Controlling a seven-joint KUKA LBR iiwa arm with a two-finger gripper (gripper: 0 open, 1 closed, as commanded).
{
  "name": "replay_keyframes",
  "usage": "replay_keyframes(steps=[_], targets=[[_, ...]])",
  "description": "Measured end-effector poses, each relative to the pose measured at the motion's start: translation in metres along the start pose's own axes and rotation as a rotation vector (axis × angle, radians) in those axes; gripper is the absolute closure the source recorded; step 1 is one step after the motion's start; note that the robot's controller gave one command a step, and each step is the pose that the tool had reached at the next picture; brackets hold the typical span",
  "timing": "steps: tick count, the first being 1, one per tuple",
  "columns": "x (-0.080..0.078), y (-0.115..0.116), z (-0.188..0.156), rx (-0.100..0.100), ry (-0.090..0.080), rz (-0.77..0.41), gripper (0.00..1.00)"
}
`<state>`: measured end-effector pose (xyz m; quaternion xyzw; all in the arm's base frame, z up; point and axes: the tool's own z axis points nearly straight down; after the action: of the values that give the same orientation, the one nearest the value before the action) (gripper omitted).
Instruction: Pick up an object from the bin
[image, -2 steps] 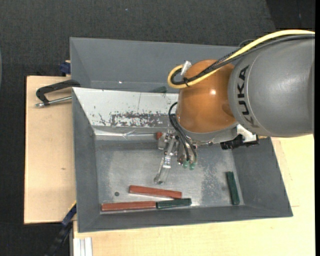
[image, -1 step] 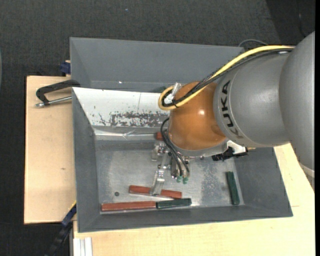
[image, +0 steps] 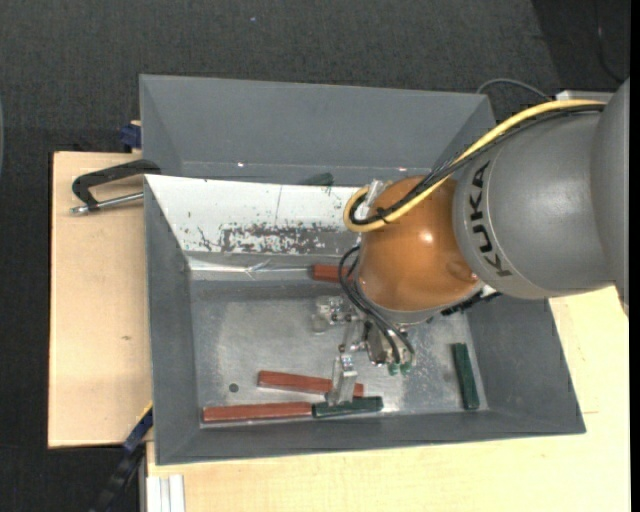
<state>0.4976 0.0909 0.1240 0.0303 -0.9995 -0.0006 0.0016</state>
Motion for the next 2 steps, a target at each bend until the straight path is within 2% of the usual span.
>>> replay_keyframes(steps=[1,2], targets=[[-0.001,0.024,0.0,0.002,-0.007,-0.002,0.0],[0.001,0.03,0.019,-0.006,-0.005,0.089,0.0]])
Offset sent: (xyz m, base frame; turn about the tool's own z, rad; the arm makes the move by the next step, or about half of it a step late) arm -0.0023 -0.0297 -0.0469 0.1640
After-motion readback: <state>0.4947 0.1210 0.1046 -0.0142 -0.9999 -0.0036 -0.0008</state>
